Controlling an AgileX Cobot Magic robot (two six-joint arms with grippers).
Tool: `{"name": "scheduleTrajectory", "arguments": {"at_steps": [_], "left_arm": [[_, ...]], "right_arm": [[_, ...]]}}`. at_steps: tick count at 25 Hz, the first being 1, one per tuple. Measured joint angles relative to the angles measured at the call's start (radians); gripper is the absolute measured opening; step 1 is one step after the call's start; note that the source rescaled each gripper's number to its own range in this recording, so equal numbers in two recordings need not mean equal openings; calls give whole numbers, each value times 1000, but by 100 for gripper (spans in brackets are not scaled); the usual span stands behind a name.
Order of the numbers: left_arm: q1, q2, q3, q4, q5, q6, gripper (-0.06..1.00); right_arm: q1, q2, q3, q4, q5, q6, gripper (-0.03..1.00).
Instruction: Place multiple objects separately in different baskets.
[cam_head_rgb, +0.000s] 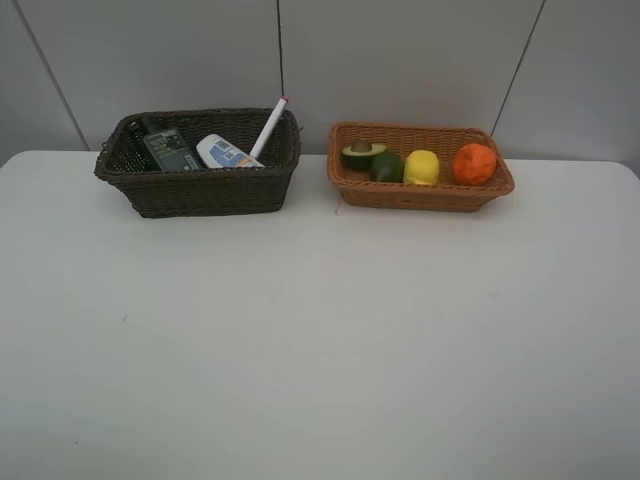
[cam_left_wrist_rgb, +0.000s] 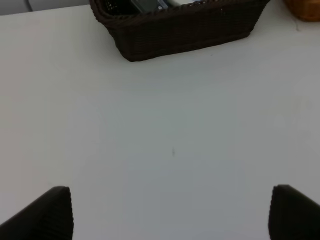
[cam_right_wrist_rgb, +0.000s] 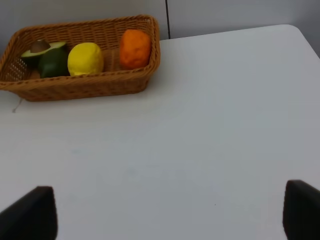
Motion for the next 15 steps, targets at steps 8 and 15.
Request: {"name": "scheduleTrajectory", "arguments": {"at_steps": [8, 15], "left_arm": [[0, 0, 0, 9, 0, 0, 100], [0, 0, 0, 9, 0, 0, 100]], "right_arm": [[0, 0, 0, 0, 0, 0, 99], [0, 0, 0, 0, 0, -1, 99]]}}
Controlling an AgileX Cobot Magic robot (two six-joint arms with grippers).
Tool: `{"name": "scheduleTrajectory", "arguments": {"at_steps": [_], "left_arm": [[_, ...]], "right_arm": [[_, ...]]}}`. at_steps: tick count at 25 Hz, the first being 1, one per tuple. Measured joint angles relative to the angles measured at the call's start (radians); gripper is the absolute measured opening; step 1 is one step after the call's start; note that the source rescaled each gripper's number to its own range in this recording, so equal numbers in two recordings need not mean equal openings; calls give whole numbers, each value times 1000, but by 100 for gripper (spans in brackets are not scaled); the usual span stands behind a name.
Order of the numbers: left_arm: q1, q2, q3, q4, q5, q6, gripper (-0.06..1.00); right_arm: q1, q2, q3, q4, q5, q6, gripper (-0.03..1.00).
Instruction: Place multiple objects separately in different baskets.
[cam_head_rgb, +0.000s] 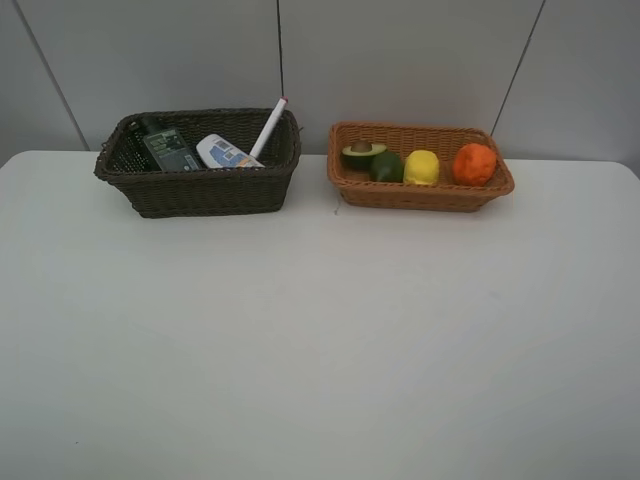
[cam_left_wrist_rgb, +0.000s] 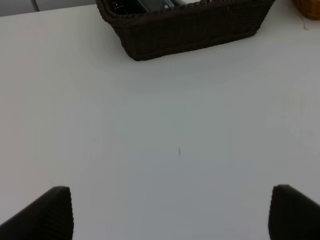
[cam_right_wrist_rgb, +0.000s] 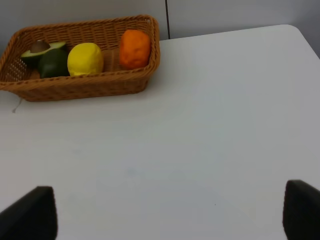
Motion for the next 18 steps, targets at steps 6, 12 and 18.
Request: {"name": "scheduleTrajectory", "arguments": {"at_steps": [6, 12, 18], "left_arm": [[0, 0, 0, 0, 0, 0, 100], [0, 0, 0, 0, 0, 0, 100], [0, 0, 0, 0, 0, 0, 100]], "right_arm": [[0, 0, 0, 0, 0, 0, 99], [0, 0, 0, 0, 0, 0, 99], [0, 0, 0, 0, -1, 0, 99]]}}
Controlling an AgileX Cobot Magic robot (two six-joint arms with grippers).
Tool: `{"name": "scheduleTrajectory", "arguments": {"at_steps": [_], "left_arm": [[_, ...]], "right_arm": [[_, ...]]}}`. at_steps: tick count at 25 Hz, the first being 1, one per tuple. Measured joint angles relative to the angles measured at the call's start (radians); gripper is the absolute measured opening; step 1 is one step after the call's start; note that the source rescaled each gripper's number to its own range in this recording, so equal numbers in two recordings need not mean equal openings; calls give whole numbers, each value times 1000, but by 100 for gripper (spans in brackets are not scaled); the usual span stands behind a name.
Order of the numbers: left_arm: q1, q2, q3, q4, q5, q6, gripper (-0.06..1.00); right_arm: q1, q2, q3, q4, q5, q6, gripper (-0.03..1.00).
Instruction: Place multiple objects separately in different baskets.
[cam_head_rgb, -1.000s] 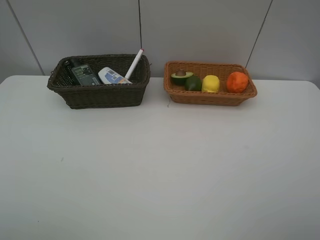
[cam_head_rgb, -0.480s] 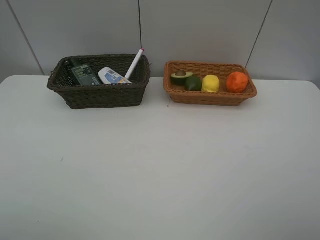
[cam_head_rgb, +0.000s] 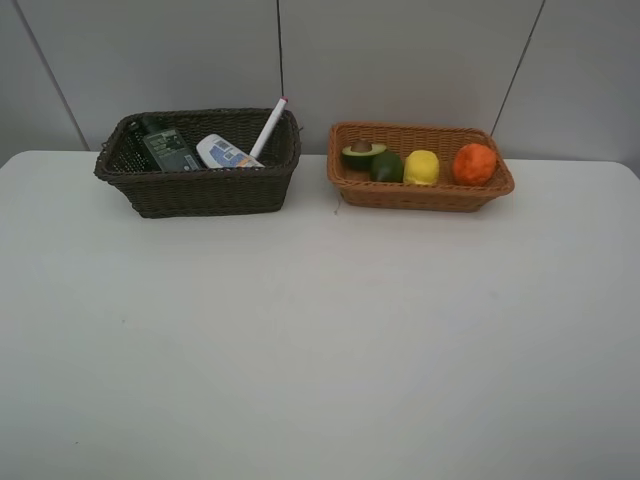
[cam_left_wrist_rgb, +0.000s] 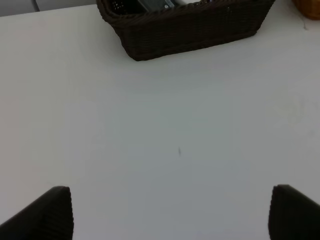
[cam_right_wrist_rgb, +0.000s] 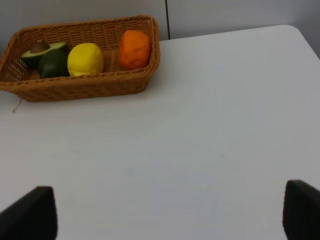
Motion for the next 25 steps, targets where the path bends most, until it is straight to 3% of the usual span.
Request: {"name": "scheduleTrajectory", "arguments": {"at_steps": [25], "left_arm": [[0, 0, 0, 0, 0, 0, 100]], "right_arm": [[0, 0, 0, 0, -2, 0, 99]]}}
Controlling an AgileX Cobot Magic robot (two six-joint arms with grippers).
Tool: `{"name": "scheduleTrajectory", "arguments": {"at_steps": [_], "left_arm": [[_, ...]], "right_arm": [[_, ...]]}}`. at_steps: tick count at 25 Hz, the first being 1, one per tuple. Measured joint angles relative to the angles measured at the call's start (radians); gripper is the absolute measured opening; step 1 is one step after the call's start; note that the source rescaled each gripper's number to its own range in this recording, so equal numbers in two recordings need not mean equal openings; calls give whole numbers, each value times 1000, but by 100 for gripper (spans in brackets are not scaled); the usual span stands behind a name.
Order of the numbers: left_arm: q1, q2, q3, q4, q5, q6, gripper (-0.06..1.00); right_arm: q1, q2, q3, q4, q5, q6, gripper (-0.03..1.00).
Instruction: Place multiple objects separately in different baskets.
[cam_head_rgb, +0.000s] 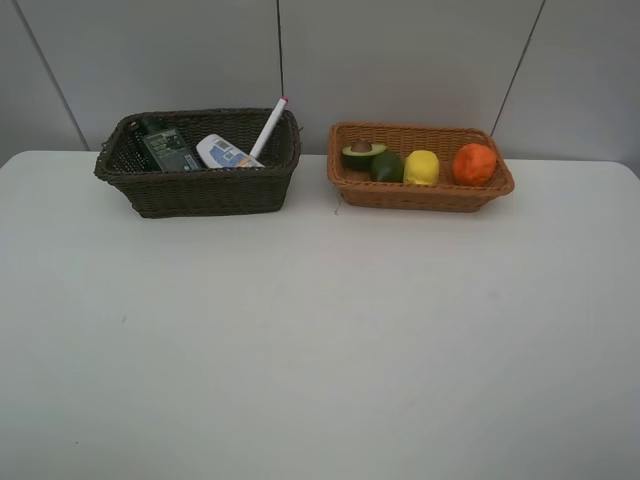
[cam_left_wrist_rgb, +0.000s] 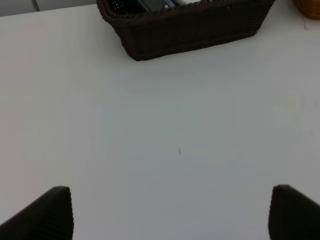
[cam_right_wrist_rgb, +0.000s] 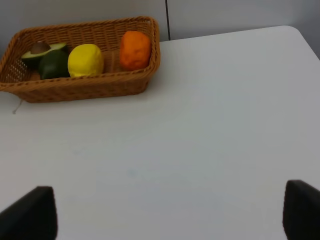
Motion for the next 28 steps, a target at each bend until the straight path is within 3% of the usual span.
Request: {"name": "scheduleTrajectory", "arguments": {"at_steps": [28], "left_arm": [[0, 0, 0, 0, 0, 0, 100]], "right_arm": [[0, 0, 0, 0, 0, 0, 99]]}}
